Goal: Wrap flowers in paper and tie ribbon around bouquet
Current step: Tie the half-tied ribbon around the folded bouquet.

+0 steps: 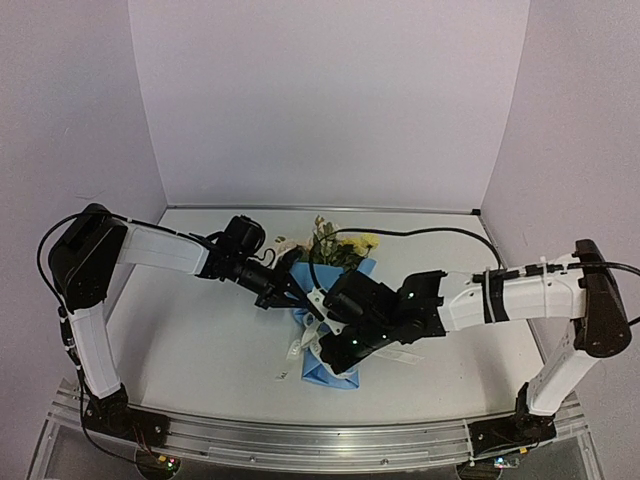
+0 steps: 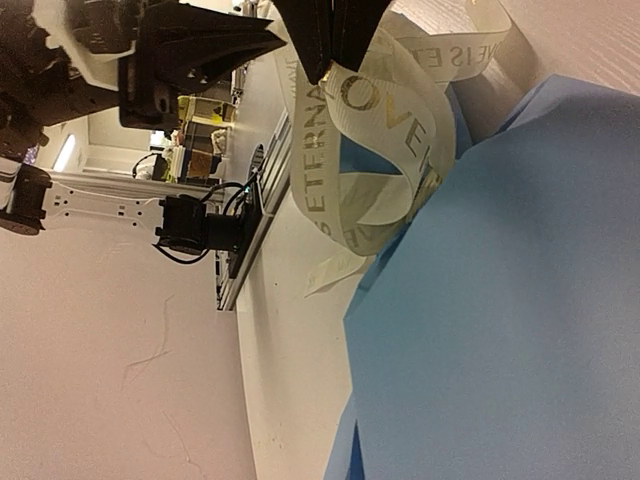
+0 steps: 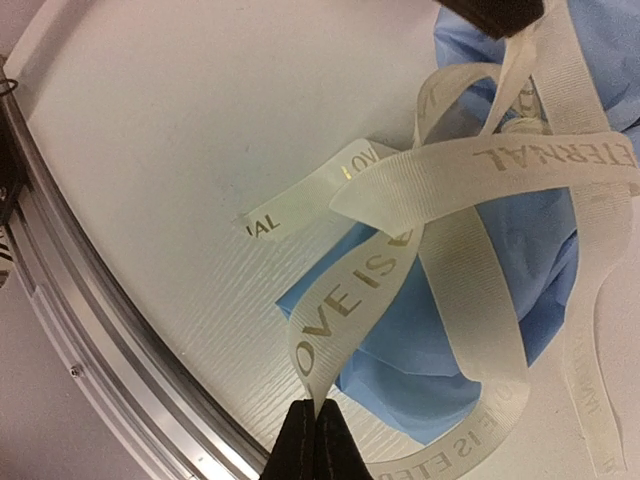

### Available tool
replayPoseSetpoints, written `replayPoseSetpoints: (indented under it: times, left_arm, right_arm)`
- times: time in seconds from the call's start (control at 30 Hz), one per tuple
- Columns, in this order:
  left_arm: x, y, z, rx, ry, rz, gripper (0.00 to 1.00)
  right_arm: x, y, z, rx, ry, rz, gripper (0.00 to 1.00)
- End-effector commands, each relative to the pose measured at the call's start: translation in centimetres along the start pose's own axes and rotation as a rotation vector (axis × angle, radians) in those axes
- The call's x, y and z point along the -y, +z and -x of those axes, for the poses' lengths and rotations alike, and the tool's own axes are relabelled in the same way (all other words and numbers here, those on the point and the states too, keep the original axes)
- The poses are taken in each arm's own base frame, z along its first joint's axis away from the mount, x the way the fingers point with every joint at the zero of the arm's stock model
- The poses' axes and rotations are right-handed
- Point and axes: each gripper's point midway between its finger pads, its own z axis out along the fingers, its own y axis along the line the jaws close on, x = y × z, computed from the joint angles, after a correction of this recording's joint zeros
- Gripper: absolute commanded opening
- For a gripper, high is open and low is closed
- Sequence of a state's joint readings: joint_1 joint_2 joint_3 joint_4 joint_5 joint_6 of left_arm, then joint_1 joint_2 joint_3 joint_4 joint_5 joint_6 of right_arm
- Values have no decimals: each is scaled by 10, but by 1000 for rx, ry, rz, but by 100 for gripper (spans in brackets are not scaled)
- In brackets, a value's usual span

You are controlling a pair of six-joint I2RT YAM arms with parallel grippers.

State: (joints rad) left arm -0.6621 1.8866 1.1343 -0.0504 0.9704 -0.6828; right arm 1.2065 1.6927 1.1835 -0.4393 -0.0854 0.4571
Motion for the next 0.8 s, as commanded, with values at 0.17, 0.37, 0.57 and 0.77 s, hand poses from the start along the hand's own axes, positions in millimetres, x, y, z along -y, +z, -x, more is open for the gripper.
replayPoseSetpoints:
  times: [0.17, 0.37, 0.57, 0.77]
  left_arm:
    - [-7, -10, 1, 46, 62, 82, 0]
    - [-15, -17, 0, 86, 77, 145, 0]
    - [-25, -26, -2, 137, 76, 213, 0]
    - [-34, -36, -7, 192, 57, 263, 0]
  right_arm:
    - [55, -27, 13, 85, 178, -118, 0]
    - [98, -31, 11, 124, 323, -203, 0]
    - [127, -27, 3, 164, 442, -266, 0]
    - [152, -26, -10, 223, 541, -337, 0]
